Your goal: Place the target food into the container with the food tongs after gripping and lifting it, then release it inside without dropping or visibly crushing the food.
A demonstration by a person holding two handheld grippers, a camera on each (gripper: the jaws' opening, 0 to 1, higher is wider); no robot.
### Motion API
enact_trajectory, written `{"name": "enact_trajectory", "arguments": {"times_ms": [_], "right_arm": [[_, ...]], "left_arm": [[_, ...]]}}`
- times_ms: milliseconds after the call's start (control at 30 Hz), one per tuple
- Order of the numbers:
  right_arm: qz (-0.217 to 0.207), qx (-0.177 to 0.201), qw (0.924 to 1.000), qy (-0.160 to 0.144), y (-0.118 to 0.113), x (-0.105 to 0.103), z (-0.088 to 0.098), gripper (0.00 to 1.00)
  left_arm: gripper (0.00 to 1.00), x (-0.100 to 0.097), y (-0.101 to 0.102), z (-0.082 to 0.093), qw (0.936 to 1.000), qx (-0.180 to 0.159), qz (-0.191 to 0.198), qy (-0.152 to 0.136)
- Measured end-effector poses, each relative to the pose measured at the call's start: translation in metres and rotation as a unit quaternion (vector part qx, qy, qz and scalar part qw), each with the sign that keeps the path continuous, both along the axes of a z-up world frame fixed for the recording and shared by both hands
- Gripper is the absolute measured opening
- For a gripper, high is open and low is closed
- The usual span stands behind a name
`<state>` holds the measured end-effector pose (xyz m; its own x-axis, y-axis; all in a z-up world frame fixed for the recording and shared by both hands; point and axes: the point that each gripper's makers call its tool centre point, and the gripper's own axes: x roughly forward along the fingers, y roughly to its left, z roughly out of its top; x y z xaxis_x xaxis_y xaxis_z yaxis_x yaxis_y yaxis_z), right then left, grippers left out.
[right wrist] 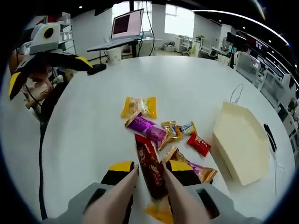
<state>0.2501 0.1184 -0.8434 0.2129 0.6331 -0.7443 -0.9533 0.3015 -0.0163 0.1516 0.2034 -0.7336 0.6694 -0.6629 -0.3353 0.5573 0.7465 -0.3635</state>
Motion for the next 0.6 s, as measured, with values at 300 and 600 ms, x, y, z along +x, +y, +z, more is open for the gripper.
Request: {"name": "enact_trajectory", "arguments": {"times_ms": [300, 600], "right_arm": [[0.010, -0.008, 0.9999, -0.002, 0.005, -0.003, -0.005, 0.28], [-0.009, 0.021, 0.9997, 0.006, 0.002, -0.004, -0.006, 0.27]], "left_arm": [[0.99, -0.006, 0.000, 0.000, 1.0000, 0.004, 0.002, -0.002], [0.99, -0.012, -0.005, -0.006, 1.0000, -0.003, 0.003, 0.008]]}}
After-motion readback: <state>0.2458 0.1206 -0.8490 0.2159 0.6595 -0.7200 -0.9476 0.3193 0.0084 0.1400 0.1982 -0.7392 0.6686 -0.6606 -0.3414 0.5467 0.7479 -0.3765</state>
